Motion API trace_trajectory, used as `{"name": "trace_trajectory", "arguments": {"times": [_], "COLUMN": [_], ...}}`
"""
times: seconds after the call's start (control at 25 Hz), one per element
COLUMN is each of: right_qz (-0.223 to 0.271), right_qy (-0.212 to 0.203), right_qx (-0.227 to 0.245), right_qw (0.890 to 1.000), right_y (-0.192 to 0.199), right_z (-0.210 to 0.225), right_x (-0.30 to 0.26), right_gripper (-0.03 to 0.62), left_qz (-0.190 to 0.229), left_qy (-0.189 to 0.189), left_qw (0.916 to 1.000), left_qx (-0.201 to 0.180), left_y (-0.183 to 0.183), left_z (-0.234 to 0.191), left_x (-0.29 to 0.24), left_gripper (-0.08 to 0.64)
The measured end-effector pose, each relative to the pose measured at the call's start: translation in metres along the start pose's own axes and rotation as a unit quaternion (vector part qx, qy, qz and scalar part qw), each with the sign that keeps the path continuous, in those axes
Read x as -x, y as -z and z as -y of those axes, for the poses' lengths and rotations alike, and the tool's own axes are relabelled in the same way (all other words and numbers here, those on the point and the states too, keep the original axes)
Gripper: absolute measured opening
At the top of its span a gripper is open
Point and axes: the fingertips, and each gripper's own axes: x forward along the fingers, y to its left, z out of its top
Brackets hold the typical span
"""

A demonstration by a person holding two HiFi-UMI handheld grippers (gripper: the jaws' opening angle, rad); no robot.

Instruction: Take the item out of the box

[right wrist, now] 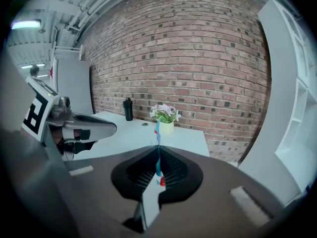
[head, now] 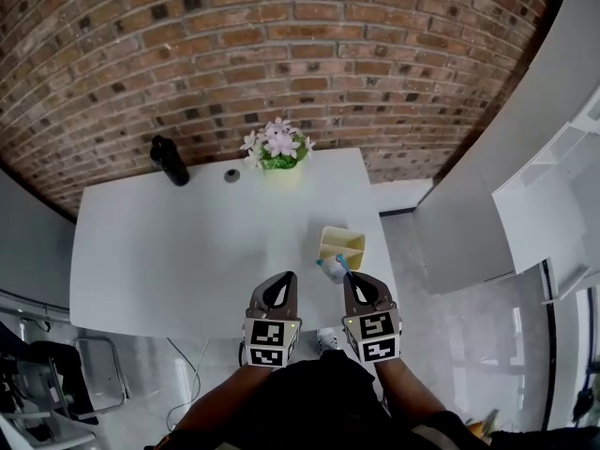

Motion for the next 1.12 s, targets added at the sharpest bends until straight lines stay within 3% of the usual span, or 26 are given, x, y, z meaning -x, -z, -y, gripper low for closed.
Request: {"name": "trace_trajectory", "arguments": {"times": [0.76, 1.12], "right_qz": [0.017, 0.027], "right_qy": [0.061, 0.085], "right_qx": [-0.035, -0.047], "right_qw": [0.997, 0.995], "right_y": [0.011, 0.022], "right_z": [-0.096, -0.103], "right_x": [0.077, 0.116], "right_gripper": [0.003, 0.003], "left_qz": [0.028, 0.047], "left_qy": [0.062, 0.092], "left_qw": [0.9974, 0.9940], "left_qx": [-0.024, -0.036], "left_y": [0.010, 0.002], "left_z": [0.003, 0.034], "left_x": [0.111, 0.136], "left_gripper": [0.005, 0.005]}}
